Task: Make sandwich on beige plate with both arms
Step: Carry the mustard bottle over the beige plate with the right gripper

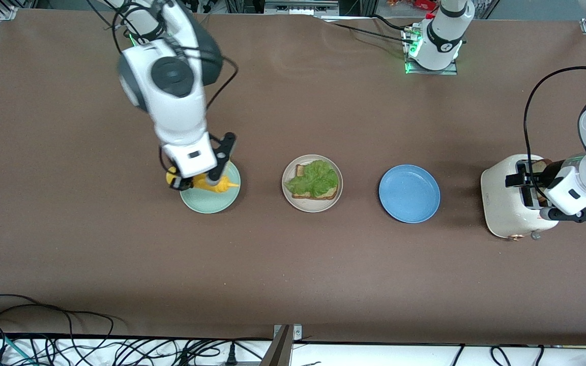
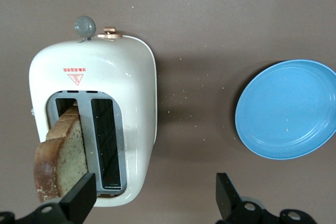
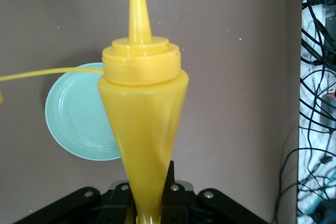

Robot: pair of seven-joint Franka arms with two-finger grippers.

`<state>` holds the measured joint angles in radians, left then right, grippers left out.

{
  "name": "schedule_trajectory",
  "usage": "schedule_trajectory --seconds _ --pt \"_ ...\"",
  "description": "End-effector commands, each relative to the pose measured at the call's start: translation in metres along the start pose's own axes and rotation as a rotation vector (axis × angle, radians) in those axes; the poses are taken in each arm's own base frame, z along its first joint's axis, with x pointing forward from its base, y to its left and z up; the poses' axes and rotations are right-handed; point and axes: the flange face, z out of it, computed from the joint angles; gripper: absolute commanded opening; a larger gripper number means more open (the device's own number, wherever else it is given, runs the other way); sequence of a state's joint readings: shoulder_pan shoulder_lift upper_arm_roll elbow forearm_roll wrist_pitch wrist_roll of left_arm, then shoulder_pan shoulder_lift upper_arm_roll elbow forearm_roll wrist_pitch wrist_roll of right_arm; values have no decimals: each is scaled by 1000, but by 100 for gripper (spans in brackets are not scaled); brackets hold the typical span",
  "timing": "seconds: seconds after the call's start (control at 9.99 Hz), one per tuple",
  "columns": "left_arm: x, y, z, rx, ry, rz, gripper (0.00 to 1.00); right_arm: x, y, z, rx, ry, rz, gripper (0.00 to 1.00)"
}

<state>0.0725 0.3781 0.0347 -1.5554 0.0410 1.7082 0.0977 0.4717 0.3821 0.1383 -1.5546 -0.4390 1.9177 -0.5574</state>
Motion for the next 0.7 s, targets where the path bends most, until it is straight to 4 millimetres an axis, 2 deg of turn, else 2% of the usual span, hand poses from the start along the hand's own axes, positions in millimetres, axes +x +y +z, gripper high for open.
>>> schedule_trajectory --seconds 0.0,0.2,0.4,0.6 --pt "-1 0 -3 34 -8 -5 100 33 -26 17 -87 -98 -27 0" --pt "-1 0 -3 34 -8 -5 100 61 -53 36 -139 -149 -120 0" --pt "-1 0 -3 34 -8 -5 100 84 -78 67 -162 -199 -200 0" --pt "-1 0 -3 34 -8 -5 100 108 -96 77 -184 -208 -248 0"
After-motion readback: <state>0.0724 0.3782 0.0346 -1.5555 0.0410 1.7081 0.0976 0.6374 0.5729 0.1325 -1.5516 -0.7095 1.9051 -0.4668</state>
